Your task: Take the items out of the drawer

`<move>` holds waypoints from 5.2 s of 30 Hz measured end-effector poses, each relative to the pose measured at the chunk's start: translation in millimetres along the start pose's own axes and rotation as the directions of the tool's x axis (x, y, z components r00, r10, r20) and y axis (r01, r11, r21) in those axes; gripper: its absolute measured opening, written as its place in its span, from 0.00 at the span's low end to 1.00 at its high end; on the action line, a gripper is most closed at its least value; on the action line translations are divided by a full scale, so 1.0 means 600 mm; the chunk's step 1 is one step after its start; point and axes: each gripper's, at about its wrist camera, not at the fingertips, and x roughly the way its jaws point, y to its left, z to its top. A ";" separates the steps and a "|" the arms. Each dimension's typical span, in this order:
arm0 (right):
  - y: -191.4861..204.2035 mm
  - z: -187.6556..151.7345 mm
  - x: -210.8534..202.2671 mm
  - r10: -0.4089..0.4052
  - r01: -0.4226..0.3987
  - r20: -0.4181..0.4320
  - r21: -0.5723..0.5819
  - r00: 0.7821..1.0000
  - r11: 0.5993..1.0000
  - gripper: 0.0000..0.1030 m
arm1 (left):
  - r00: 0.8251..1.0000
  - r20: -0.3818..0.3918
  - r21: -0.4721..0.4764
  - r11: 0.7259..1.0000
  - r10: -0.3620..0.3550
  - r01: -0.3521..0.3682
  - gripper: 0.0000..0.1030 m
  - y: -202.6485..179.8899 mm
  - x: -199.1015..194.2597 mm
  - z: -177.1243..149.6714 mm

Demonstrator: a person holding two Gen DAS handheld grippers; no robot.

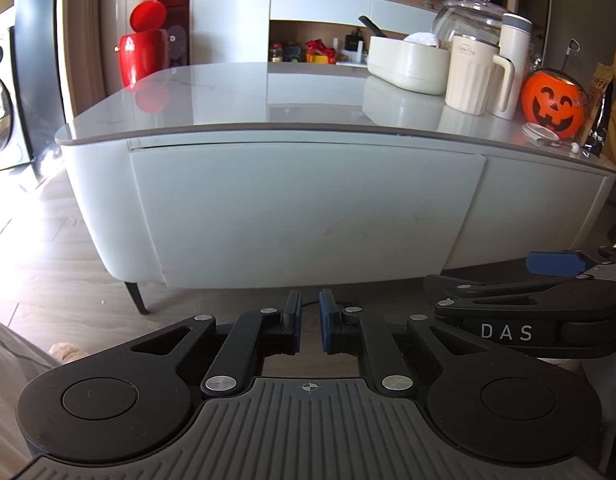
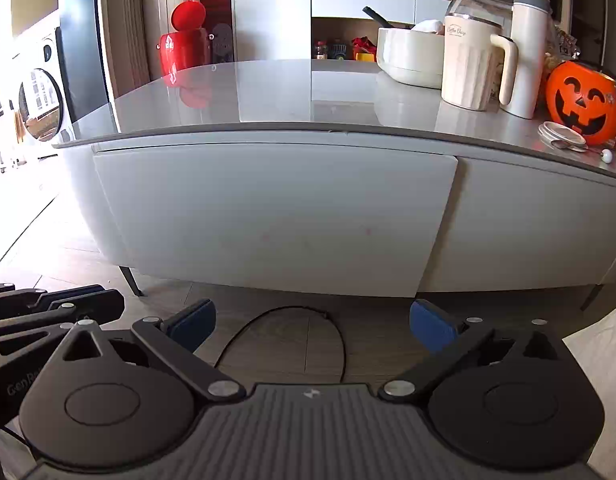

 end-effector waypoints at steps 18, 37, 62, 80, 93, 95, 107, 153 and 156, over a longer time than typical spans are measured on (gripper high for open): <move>0.000 0.000 0.002 -0.004 0.004 -0.015 -0.001 1.000 1.000 1.00 | 1.000 0.009 -0.004 1.000 -0.008 0.008 0.11 -0.001 -0.007 0.005; -0.004 0.002 0.005 -0.007 0.007 -0.027 0.003 1.000 1.000 1.00 | 1.000 0.006 -0.007 1.000 -0.007 0.007 0.11 -0.001 -0.006 0.004; -0.054 0.069 0.060 0.057 -0.060 -0.072 -0.040 0.996 0.997 1.00 | 0.978 -0.106 -0.078 0.982 -0.179 0.172 0.11 0.054 0.072 0.078; -0.208 0.199 0.200 0.046 -0.051 -0.048 -0.106 0.998 0.993 1.00 | 0.991 -0.097 -0.202 0.977 -0.090 0.069 0.13 0.367 0.156 0.198; -0.206 0.183 0.224 -0.013 0.004 -0.082 -0.107 0.997 0.994 1.00 | 0.992 -0.082 -0.168 0.983 -0.091 0.077 0.14 0.326 0.167 0.202; -0.208 0.184 0.226 -0.014 0.007 -0.083 -0.092 0.996 0.996 1.00 | 0.994 -0.075 -0.207 0.976 -0.084 0.067 0.14 0.332 0.171 0.208; -0.239 0.227 0.247 0.168 -0.180 -0.176 -0.053 0.970 0.982 1.00 | 0.996 -0.088 -0.274 0.962 -0.035 0.010 0.18 0.357 0.188 0.213; -0.217 0.219 0.233 0.129 -0.143 -0.117 -0.127 0.985 0.981 1.00 | 0.985 -0.091 -0.275 0.954 -0.149 0.119 0.20 0.374 0.195 0.210; -0.214 0.221 0.234 0.134 -0.148 -0.116 -0.126 0.984 0.981 1.00 | 0.982 -0.082 -0.263 0.954 -0.169 0.142 0.20 0.366 0.193 0.212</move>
